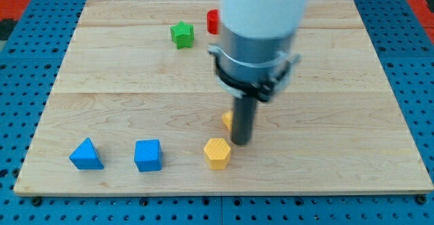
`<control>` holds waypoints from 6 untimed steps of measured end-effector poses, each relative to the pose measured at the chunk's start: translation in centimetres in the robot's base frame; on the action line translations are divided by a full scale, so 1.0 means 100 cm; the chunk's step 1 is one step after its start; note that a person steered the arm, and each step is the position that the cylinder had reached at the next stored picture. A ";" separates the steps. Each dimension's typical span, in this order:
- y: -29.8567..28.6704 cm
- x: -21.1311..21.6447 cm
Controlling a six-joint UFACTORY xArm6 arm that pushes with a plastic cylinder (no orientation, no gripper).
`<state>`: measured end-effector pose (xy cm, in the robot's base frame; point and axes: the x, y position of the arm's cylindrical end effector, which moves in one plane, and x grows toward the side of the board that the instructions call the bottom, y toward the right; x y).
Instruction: Nudge the yellow hexagon slightly left a bit
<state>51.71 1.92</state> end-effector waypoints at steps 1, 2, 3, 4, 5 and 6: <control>-0.015 -0.055; 0.012 -0.059; 0.058 -0.015; 0.094 0.084; 0.084 0.102; 0.037 0.076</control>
